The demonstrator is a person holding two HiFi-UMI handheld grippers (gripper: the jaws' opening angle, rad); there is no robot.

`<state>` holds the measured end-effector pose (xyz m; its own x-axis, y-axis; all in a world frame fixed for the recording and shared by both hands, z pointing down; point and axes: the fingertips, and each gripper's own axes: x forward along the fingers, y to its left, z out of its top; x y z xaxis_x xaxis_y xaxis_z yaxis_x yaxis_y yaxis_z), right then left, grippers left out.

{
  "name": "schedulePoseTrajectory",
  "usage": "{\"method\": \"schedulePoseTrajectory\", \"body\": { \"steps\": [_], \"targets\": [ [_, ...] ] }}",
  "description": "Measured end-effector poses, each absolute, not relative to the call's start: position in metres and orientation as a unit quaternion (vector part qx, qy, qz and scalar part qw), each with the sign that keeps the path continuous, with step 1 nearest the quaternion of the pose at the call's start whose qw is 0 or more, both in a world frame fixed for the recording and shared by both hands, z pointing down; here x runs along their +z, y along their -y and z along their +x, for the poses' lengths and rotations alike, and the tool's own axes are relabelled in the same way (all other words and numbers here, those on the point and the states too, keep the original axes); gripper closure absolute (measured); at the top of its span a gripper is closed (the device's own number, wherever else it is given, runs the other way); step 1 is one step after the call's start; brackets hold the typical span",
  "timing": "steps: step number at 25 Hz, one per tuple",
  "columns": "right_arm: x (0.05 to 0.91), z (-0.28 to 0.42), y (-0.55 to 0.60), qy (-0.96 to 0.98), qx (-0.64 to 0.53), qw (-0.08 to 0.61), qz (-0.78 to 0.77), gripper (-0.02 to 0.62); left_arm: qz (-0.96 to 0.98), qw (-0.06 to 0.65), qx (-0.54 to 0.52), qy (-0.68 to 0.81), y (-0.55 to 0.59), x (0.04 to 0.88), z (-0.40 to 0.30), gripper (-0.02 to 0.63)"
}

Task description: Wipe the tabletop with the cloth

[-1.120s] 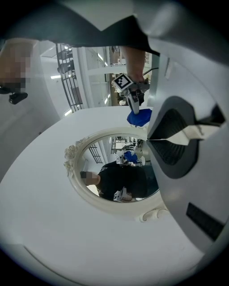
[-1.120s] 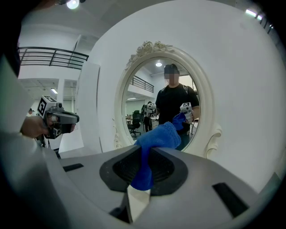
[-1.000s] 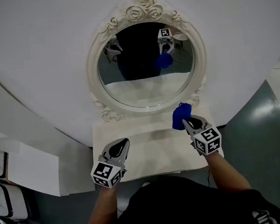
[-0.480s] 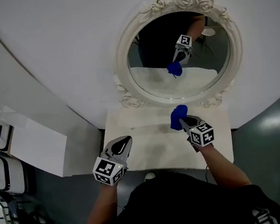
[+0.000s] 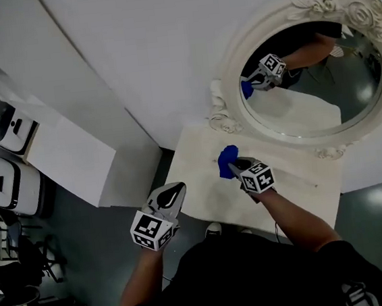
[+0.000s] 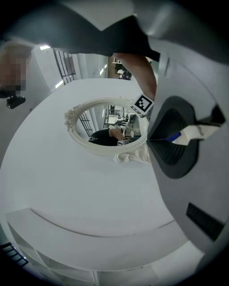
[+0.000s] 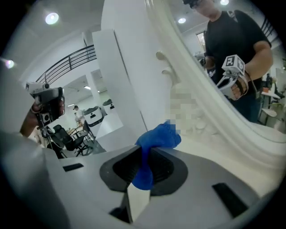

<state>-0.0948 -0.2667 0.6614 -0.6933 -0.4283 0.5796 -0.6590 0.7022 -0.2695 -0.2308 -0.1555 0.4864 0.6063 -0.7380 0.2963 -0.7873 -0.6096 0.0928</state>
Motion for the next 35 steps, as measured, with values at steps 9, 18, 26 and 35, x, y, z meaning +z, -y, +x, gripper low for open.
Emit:
{"method": "schedulePoseTrajectory", "body": {
  "steps": [9, 18, 26, 35],
  "targets": [
    [0.721, -0.239, 0.273, 0.89, 0.291, 0.279, 0.215, 0.555, 0.869, 0.132, 0.104, 0.465, 0.142, 0.491, -0.285, 0.594],
    [0.784, -0.324, 0.284, 0.863, 0.355, 0.289, 0.215, 0.555, 0.859, 0.152, 0.11, 0.476, 0.133, 0.51, -0.317, 0.594],
    [0.84, -0.337, 0.301, 0.834, 0.398, 0.301, 0.238, 0.555, 0.858, 0.159, 0.113, 0.475, 0.133, 0.518, -0.342, 0.594],
    [0.868, -0.309, 0.301, 0.817, 0.391, 0.33, 0.267, 0.555, 0.868, 0.161, 0.12, 0.455, 0.135, 0.526, -0.344, 0.594]
  ]
}}
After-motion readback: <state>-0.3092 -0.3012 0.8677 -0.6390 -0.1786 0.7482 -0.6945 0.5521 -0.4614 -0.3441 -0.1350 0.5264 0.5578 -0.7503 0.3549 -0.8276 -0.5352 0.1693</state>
